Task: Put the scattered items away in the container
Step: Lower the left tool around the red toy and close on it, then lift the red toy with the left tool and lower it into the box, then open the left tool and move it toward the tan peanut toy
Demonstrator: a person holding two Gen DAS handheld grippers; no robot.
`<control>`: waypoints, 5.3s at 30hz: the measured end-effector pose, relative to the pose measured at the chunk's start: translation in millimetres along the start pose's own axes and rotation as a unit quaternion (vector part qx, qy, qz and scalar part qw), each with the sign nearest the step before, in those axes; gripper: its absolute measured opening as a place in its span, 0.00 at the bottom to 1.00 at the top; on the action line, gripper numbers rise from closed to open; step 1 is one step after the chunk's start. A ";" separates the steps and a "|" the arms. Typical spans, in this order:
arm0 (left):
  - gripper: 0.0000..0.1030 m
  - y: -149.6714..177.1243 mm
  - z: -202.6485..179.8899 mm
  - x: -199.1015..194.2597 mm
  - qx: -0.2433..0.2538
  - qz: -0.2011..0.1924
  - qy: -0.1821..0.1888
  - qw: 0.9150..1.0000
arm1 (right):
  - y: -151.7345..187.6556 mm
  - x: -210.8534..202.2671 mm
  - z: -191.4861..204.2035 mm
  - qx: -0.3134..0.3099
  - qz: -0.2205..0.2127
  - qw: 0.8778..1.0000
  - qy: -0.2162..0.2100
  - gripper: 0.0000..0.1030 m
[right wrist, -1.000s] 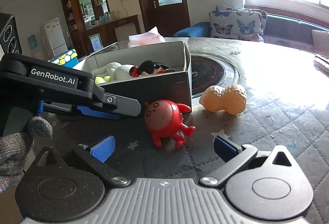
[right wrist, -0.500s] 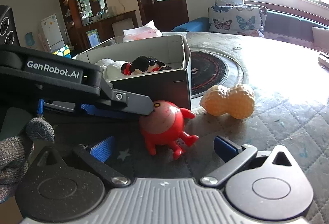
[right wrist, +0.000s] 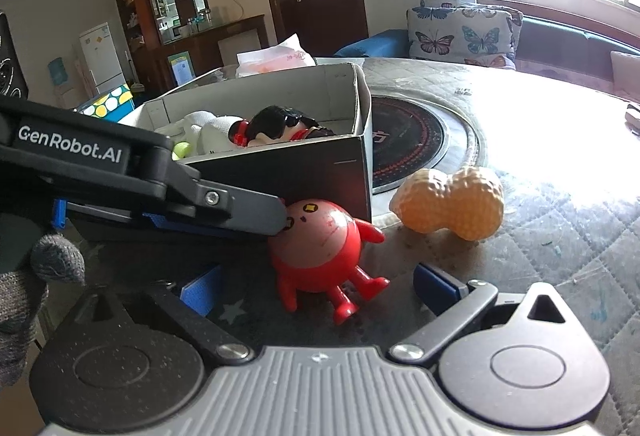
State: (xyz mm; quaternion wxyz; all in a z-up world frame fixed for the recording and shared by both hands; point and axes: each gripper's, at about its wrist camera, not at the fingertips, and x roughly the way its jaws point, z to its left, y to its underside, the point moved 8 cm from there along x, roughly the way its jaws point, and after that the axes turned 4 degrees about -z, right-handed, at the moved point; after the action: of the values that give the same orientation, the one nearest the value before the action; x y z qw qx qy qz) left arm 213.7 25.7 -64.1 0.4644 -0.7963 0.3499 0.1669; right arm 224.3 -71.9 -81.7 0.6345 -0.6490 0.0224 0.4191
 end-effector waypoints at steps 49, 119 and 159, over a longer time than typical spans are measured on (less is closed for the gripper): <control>0.44 -1.2 7.3 9.1 -0.045 0.026 0.056 0.997 | -2.2 -8.0 -6.7 0.024 -0.019 0.999 -0.029 0.66; 0.42 -63.7 96.0 -49.2 -0.097 -0.050 -0.017 0.994 | -80.0 68.0 80.1 -0.083 0.064 0.987 -0.121 0.57; 0.42 -29.1 -3.2 -66.8 -0.015 -0.057 0.023 0.998 | -62.7 -48.0 35.8 -0.077 -0.040 0.994 -0.062 0.71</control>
State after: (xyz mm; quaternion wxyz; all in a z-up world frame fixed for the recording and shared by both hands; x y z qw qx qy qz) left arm 187.5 59.2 -4.8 0.4529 -0.8254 0.3119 0.1274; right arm 209.9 -53.7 1.8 0.5990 -0.6691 -0.0751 0.4334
